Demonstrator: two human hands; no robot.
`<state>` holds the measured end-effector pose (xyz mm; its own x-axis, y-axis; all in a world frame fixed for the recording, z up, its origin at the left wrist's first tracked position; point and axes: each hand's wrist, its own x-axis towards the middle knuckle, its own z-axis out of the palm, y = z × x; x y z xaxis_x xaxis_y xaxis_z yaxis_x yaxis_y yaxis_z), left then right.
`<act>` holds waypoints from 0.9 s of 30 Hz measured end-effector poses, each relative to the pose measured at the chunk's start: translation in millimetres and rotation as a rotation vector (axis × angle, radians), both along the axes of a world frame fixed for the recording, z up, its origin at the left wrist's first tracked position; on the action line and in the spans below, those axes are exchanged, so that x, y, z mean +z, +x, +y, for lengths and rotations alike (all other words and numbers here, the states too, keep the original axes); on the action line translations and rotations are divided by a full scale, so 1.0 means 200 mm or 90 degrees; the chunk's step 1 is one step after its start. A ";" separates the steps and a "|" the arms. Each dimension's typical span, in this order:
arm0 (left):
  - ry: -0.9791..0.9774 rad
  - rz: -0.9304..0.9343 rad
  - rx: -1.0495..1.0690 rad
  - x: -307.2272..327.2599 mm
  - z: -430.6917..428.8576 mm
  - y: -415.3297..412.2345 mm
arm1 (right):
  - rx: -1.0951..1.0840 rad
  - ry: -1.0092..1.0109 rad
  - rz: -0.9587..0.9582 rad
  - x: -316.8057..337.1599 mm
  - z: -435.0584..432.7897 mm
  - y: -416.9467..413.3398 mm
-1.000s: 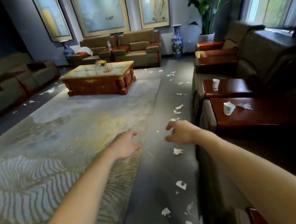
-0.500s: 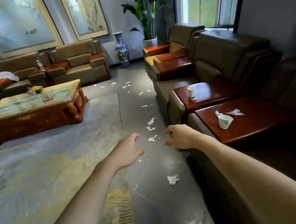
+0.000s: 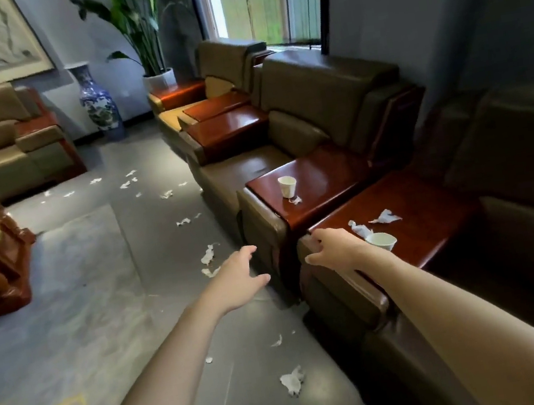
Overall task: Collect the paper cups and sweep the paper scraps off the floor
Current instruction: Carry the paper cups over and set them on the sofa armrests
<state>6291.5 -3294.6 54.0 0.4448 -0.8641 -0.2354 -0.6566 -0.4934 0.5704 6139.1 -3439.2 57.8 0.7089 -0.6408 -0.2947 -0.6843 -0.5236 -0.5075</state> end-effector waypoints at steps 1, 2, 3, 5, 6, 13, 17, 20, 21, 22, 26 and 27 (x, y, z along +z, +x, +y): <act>0.006 0.009 -0.022 -0.02 -0.10 0.05 | -0.030 0.009 0.003 -0.01 -0.06 0.01; 0.010 0.019 -0.046 -0.03 -0.21 0.09 | -0.063 0.016 0.008 -0.03 -0.13 0.02; 0.014 0.028 -0.070 -0.05 -0.32 0.12 | -0.094 0.018 0.010 -0.06 -0.19 0.02; 0.015 0.051 -0.120 -0.09 -0.53 0.19 | -0.163 0.011 0.015 -0.12 -0.32 0.02; 0.015 0.062 -0.145 -0.12 -0.62 0.21 | -0.199 0.012 0.013 -0.16 -0.38 0.02; 0.068 0.093 -0.316 -0.34 -1.18 0.22 | -0.399 0.067 0.035 -0.41 -0.70 -0.07; 0.106 0.106 -0.376 -0.52 -1.43 0.15 | -0.470 0.090 0.049 -0.57 -0.90 -0.13; 0.152 0.113 -0.390 -0.67 -1.64 0.08 | -0.502 0.120 0.046 -0.69 -1.08 -0.17; 0.166 0.116 -0.383 -0.73 -1.70 0.06 | -0.510 0.133 0.045 -0.74 -1.14 -0.18; 0.178 0.122 -0.375 -0.78 -1.77 0.03 | -0.517 0.144 0.046 -0.78 -1.20 -0.19; 0.227 0.135 -0.368 -1.02 -2.00 -0.07 | -0.534 0.154 0.056 -1.01 -1.45 -0.25; 0.232 0.137 -0.374 -1.08 -2.05 -0.08 | -0.550 0.155 0.054 -1.07 -1.50 -0.26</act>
<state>6275.4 -3704.7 -161.5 -0.1570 -0.7964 -0.5841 -0.7637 -0.2772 0.5831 6087.2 -3739.7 -155.9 -0.0211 -0.8532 -0.5212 -0.8295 0.3060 -0.4673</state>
